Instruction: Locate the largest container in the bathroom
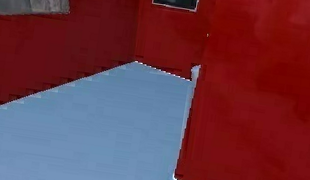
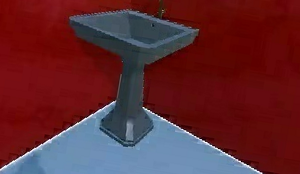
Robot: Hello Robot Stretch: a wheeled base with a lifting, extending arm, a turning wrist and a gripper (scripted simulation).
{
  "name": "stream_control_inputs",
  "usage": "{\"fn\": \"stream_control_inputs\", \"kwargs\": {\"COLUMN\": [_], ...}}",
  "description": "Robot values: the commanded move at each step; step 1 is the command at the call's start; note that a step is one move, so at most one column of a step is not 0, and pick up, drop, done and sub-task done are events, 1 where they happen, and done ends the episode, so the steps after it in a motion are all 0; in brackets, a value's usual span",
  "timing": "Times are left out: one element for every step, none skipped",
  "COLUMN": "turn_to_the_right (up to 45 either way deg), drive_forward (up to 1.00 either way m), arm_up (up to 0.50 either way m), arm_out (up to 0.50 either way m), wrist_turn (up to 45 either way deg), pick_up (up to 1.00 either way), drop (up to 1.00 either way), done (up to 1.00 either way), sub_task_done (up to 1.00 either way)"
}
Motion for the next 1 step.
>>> {"fn": "stream_control_inputs", "kwargs": {"turn_to_the_right": [-12.0], "drive_forward": [0.00], "arm_up": [0.00], "arm_out": [0.00], "wrist_turn": [0.0], "pick_up": [0.00], "drop": [0.00], "done": [0.00], "sub_task_done": [0.00]}}
